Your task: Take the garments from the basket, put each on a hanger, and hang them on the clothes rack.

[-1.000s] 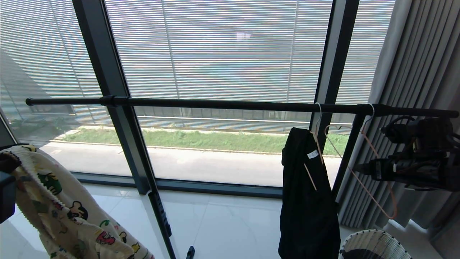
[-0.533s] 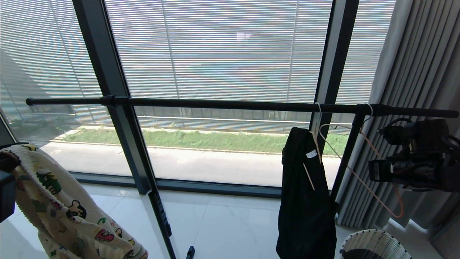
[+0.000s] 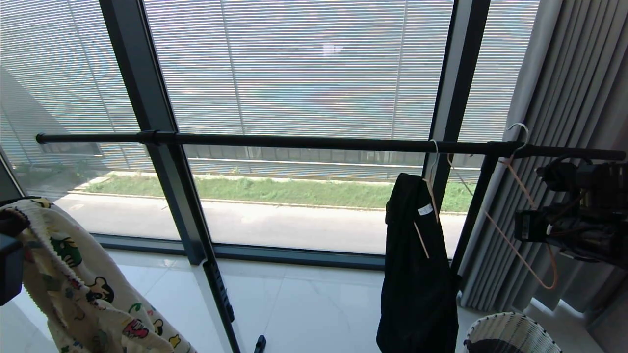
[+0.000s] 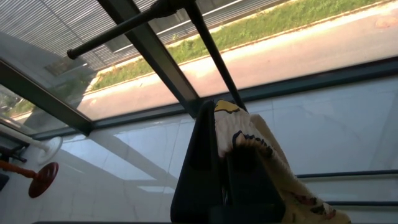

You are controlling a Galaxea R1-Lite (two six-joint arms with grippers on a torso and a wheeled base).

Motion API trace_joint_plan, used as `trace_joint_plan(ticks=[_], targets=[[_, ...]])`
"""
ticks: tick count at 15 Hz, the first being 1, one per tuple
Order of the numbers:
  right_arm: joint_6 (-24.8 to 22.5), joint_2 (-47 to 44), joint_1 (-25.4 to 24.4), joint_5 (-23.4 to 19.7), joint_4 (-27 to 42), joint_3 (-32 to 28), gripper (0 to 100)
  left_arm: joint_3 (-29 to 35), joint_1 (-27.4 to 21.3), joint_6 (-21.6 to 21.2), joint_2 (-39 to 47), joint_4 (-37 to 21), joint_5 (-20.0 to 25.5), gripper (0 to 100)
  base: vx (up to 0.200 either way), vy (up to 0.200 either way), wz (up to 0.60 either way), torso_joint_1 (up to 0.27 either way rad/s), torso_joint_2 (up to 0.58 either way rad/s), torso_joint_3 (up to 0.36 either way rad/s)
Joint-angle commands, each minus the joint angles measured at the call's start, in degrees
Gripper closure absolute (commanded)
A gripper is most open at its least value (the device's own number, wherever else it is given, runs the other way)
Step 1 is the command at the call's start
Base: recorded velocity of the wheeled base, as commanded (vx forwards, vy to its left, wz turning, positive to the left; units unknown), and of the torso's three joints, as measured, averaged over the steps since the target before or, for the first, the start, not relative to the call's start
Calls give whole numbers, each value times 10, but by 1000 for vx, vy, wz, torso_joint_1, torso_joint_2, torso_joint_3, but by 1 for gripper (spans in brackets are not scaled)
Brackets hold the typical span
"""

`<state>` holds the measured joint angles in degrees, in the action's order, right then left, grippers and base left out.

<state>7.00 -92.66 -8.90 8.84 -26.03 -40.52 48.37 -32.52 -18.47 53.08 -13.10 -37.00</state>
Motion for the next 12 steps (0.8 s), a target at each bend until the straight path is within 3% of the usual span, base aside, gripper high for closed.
trace_joint_plan(ticks=[1,6,12], targets=[[-1,33,-1,6,-24,36,100,1,0,0,0,0,0,100,0,0,0,0,0,0],[-4,116,-1,8,-29,101,100,3,1,-1,-3,11,-1,100,0,0,0,0,0,0],[-39,183,-1,8,-24,157,100,3,8,-17,-3,37,-1,100,-200,0,0,2,3,6]])
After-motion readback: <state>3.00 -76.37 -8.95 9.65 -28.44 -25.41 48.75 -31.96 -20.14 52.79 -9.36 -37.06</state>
